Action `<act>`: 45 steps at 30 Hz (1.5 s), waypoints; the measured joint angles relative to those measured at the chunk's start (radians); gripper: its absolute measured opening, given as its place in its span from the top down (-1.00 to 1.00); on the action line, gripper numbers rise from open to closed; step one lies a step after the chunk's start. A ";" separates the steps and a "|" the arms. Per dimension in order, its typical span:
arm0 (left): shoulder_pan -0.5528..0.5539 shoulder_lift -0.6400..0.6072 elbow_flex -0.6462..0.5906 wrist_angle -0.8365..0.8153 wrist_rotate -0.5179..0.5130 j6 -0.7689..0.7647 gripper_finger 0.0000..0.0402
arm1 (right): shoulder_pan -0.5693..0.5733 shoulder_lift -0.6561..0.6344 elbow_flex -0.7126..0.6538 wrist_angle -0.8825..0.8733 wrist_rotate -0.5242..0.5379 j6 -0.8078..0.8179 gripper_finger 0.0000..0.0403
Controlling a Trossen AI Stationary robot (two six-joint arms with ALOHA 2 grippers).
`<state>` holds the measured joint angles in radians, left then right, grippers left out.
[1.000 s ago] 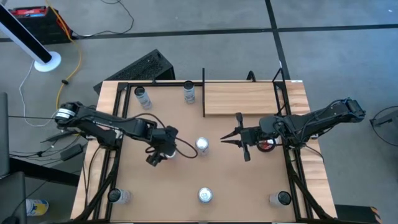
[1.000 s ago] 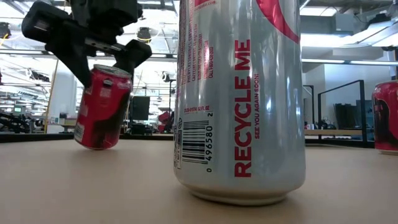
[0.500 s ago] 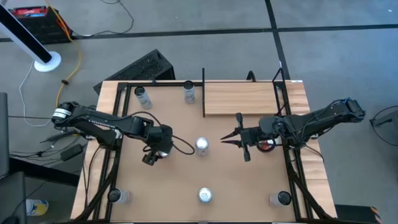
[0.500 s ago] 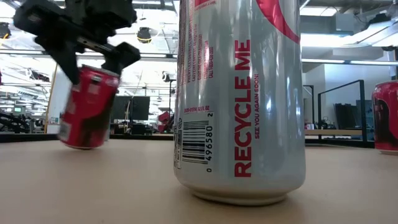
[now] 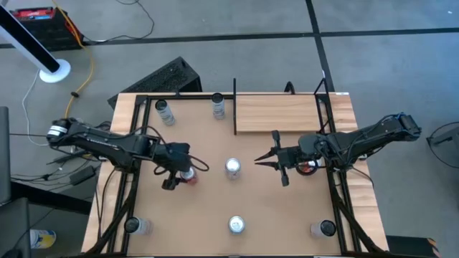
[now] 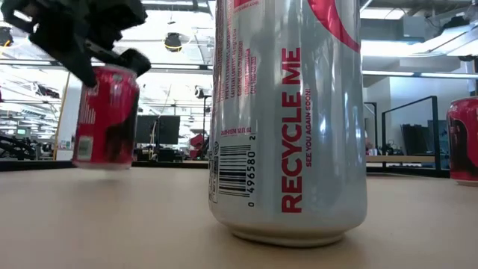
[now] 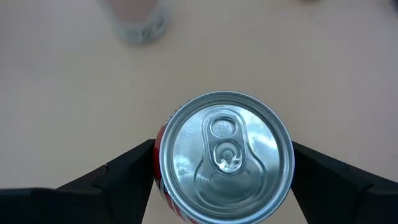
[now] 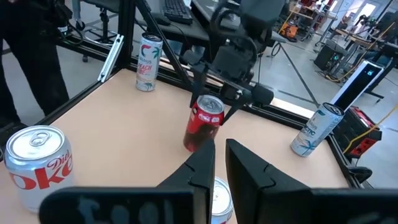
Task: Place canned beverage on shelf
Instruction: Put the left red soda can on the shelf
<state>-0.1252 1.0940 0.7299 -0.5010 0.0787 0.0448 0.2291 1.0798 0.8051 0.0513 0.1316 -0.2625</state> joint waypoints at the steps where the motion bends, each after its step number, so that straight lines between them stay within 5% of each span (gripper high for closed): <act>1: 0.000 -0.007 -0.011 0.003 -0.001 -0.006 -0.54 | 0.000 0.000 0.000 0.000 0.000 0.000 0.68; 36: 0.000 0.006 -0.033 0.075 -0.016 -0.146 -0.60 | -0.001 0.000 0.000 0.009 0.000 -0.008 0.68; 45: 0.001 0.005 -0.031 0.084 -0.016 -0.162 -0.79 | -0.001 0.000 0.000 0.009 0.000 -0.008 0.68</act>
<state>-0.1246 1.0991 0.6987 -0.4168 0.0629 -0.1175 0.2283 1.0798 0.8051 0.0607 0.1314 -0.2707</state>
